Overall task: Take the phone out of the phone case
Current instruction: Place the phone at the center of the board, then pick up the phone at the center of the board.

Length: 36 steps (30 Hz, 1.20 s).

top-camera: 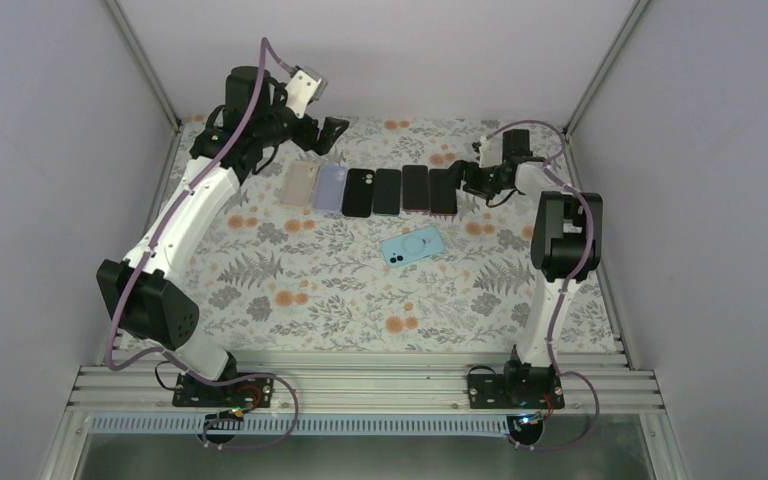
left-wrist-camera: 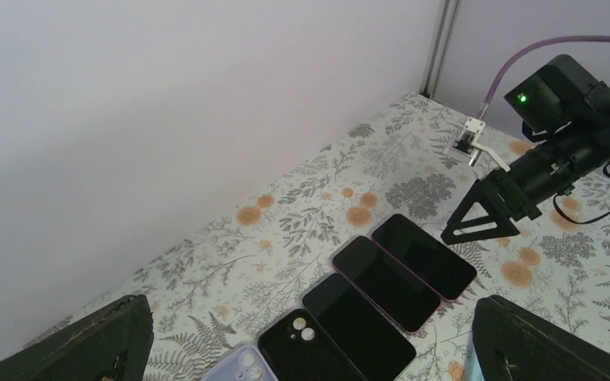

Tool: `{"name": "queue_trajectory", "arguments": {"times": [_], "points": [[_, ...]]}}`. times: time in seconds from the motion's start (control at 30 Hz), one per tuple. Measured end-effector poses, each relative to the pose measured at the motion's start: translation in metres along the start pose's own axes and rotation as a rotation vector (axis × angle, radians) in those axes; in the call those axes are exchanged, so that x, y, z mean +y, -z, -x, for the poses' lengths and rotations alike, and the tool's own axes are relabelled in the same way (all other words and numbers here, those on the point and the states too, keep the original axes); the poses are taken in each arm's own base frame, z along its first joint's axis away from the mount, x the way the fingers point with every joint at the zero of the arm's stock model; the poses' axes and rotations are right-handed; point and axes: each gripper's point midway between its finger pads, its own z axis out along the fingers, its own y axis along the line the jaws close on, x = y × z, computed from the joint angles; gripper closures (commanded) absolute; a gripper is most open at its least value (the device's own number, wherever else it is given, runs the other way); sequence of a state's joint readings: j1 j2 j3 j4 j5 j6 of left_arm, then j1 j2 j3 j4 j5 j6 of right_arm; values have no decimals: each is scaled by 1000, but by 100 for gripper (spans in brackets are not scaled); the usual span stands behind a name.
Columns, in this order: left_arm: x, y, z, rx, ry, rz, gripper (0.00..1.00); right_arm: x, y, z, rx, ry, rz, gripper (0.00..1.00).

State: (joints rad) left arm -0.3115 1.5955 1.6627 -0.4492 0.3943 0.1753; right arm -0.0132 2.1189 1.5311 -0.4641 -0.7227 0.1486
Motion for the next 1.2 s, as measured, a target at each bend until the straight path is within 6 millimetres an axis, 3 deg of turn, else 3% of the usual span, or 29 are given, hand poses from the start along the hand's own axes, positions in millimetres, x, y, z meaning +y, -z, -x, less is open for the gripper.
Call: {"name": "queue_trajectory", "arguments": {"times": [0.27,0.43,0.6,0.73,1.0,1.2], "points": [[-7,1,-7,8,-3,-32,0,26,29,3,-8,295,3,1],[-9,0,-7,7,-9,-44,0,47,37,-10,29,423,57,1],[-10,0,-6,5,-9,-54,0,70,26,-41,128,492,136,1],[-10,0,-6,4,-9,-54,0,87,3,-66,221,532,194,1],[-10,0,-7,5,-13,-52,0,91,-32,-108,372,561,218,1],[-10,1,-6,5,-13,-52,0,92,-42,-114,401,626,166,1]]}}
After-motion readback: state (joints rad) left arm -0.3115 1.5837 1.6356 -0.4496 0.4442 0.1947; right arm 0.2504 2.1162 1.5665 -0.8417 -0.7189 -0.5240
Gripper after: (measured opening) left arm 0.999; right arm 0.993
